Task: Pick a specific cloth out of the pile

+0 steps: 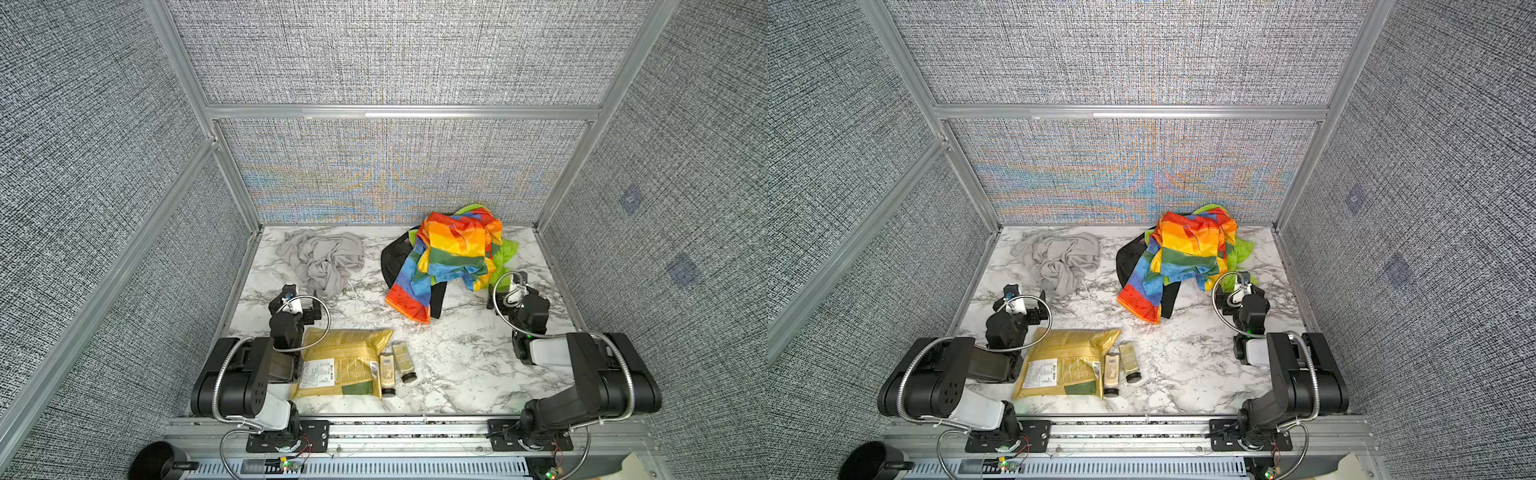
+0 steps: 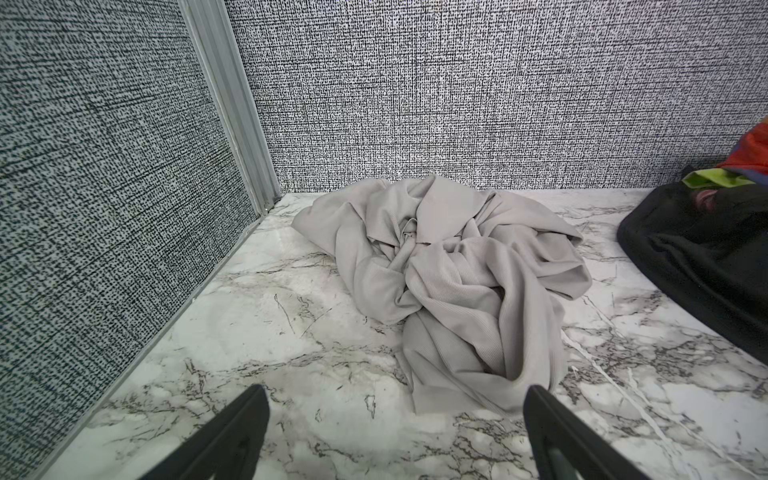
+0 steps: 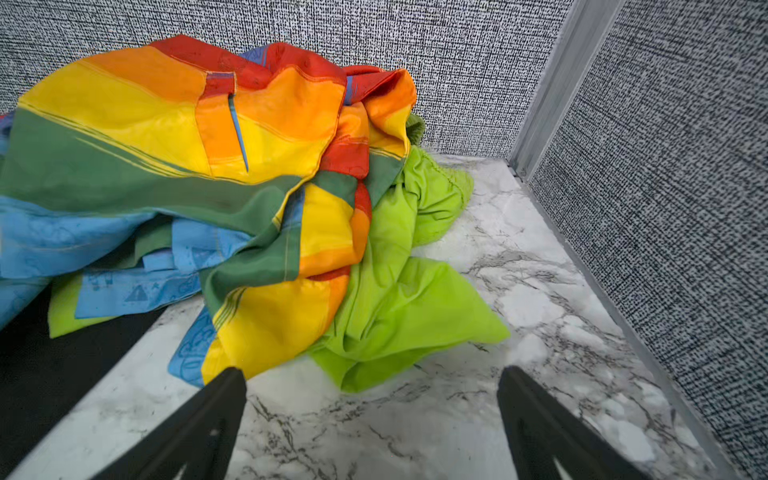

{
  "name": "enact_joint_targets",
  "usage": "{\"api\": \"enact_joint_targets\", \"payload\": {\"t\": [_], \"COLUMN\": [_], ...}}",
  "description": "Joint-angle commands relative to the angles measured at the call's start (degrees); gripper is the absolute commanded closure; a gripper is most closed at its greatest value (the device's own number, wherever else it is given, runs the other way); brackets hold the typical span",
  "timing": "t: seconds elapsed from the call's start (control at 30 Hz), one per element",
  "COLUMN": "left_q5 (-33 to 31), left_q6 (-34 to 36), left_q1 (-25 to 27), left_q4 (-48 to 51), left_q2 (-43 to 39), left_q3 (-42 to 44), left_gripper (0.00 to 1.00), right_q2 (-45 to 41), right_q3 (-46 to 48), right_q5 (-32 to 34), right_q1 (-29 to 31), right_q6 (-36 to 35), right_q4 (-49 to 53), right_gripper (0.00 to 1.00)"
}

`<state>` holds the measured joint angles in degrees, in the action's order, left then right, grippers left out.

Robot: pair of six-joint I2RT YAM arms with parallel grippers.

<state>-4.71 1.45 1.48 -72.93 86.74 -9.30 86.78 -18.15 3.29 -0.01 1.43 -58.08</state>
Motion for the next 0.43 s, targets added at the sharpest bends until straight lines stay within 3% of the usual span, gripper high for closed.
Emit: {"api": "enact_joint_targets", "payload": {"t": [0.0, 0.4], "left_q5": [-0.04, 0.04], "left_q6": [-0.22, -0.11], "left_q1": [-0.04, 0.07], "left_q4": [-3.08, -2.89], "left_q2": [0.01, 0.02], "left_q3": [-0.14, -0.16], "left_gripper": [0.01, 0.01], "right_q2": [0.16, 0.06], "right_q3": [-0.48, -0.48], "right_q5": [1.22, 1.36], "right_q1": [0.19, 0.27], "right_q6": [0.24, 0.24], "right_q4": [1.56, 1.58], "right_gripper": [0.01, 0.01]}}
